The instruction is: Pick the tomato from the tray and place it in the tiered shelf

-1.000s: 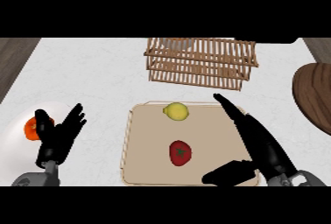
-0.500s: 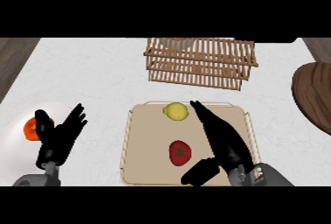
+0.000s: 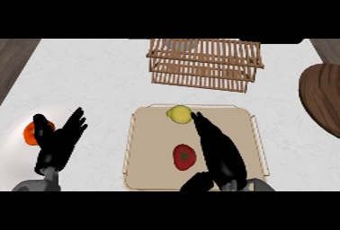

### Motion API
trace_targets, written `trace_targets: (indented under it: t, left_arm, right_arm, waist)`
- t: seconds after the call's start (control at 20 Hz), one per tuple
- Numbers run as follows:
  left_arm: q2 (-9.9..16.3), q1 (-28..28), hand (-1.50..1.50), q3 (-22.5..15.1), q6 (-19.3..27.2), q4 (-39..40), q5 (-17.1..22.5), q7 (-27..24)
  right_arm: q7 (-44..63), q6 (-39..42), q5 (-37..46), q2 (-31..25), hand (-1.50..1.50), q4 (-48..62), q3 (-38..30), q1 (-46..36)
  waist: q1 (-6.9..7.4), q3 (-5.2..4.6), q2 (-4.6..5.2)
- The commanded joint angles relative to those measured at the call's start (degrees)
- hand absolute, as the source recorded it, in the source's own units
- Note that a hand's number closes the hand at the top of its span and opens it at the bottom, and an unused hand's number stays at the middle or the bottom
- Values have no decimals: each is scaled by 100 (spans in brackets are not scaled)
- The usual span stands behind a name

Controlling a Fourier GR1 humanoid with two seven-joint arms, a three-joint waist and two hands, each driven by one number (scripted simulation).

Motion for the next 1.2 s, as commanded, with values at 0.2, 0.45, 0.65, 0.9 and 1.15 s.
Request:
trace_targets:
  t: [0.2, 0.45, 0.65, 0.9, 1.15]
  left_arm:
    - [-171, 6, 0, 150, -286, 683, -195, -605]
    - [-48, -144, 0, 379, -347, 354, -142, -135]
    - [-272, 317, 0, 218, -216, -176, -344, -166]
    - [-348, -274, 0, 264, -15, -255, -372, 524]
    - [-239, -183, 0, 527, -497, 509, -408, -231]
  right_arm:
    - [-115, 9, 762, 771, -150, 868, -94, 135]
    - [-462, 88, 1140, 885, -150, 1231, -232, 376]
    - [-410, 198, 1462, 973, -150, 1233, -388, 487]
    - [-990, -151, 1752, 1085, -150, 1876, -494, 455]
    - [-1087, -9, 1671, 1221, -150, 1695, -722, 374]
  waist:
    - [0, 0, 9]
    - [-3, 1, 7]
    - [5, 2, 2]
    - [-1, 3, 6]
    - [-1, 1, 6]
